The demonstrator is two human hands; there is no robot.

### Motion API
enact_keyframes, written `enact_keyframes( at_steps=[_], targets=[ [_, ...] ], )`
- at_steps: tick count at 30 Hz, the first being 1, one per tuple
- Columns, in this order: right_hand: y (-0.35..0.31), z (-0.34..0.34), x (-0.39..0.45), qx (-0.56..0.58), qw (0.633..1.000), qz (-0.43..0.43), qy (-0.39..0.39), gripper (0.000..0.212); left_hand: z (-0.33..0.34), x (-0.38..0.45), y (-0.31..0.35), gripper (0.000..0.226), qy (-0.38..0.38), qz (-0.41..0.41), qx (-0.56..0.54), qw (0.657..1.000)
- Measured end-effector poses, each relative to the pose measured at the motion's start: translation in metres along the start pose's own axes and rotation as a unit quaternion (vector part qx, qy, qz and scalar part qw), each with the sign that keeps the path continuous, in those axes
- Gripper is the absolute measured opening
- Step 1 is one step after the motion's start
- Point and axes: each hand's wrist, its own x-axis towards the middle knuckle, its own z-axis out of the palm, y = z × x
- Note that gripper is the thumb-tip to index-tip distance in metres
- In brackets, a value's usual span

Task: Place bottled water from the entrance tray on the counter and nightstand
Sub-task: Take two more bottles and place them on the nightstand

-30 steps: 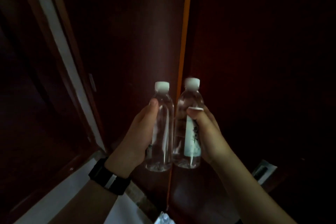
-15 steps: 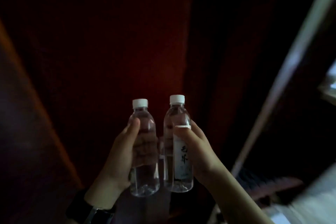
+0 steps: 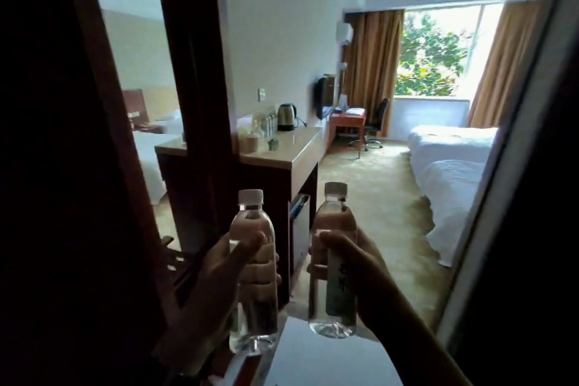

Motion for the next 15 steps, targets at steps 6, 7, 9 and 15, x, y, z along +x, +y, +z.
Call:
enact_keyframes(
  at_steps=[6, 7, 9, 15],
  targets=[
    [-0.034, -0.110, 0.024, -0.010, 0.996, -0.031, 0.081, 0.047, 0.090, 0.096, -0.038, 0.055, -0.031, -0.014, 0.063, 0.997],
    [-0.038, -0.127, 0.030, -0.013, 0.995, -0.034, 0.090, 0.047, 0.105, 0.110, -0.042, 0.056, -0.038, -0.016, 0.070, 0.997],
    [-0.042, -0.159, 0.045, -0.027, 0.994, -0.038, 0.098, 0.048, 0.132, 0.140, -0.051, 0.051, -0.044, -0.015, 0.082, 0.996],
    [-0.050, -0.227, 0.098, -0.038, 0.992, -0.040, 0.111, 0.054, 0.176, 0.217, -0.075, 0.044, -0.053, -0.019, 0.072, 0.996]
  ],
)
